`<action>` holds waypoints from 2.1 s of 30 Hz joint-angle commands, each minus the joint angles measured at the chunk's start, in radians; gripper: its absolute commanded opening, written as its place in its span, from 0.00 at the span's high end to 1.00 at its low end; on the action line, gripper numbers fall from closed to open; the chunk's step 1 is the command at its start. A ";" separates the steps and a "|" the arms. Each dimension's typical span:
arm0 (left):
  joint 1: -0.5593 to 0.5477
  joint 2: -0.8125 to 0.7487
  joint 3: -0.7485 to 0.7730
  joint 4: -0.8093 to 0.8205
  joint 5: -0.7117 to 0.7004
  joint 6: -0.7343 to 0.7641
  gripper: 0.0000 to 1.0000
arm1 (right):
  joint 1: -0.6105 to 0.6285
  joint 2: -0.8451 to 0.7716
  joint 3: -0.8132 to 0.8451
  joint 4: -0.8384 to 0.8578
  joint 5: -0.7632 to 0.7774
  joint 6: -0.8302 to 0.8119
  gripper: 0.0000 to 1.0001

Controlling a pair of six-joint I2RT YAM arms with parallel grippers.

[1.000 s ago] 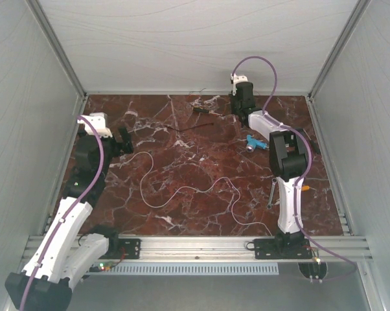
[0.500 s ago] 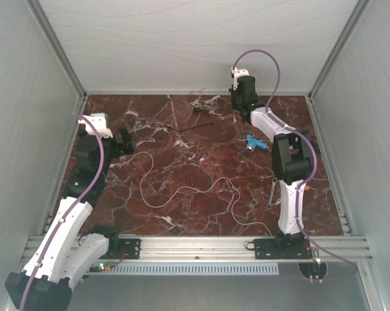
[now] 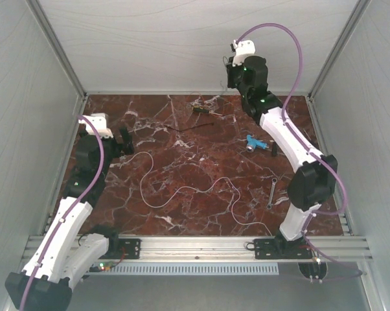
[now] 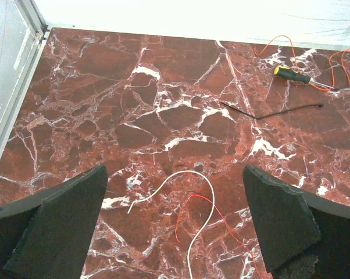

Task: Zip-tie the wires
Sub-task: Pick up the cable at the center of the board, then straighten the cable at the center of the board.

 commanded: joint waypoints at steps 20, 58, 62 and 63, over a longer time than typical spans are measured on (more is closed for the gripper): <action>0.004 -0.037 0.031 0.078 0.227 0.034 0.00 | 0.130 -0.413 -0.114 0.256 -0.411 0.055 1.00; -0.124 -0.047 -0.157 0.539 0.968 0.055 0.64 | 0.410 -0.683 -0.207 0.225 -0.839 0.170 1.00; -0.126 -0.033 -0.177 0.630 1.143 -0.024 0.40 | 0.415 -0.701 -0.223 0.247 -0.840 0.174 1.00; -0.126 -0.030 -0.183 0.657 1.180 -0.052 0.35 | 0.417 -0.703 -0.222 0.246 -0.839 0.174 1.00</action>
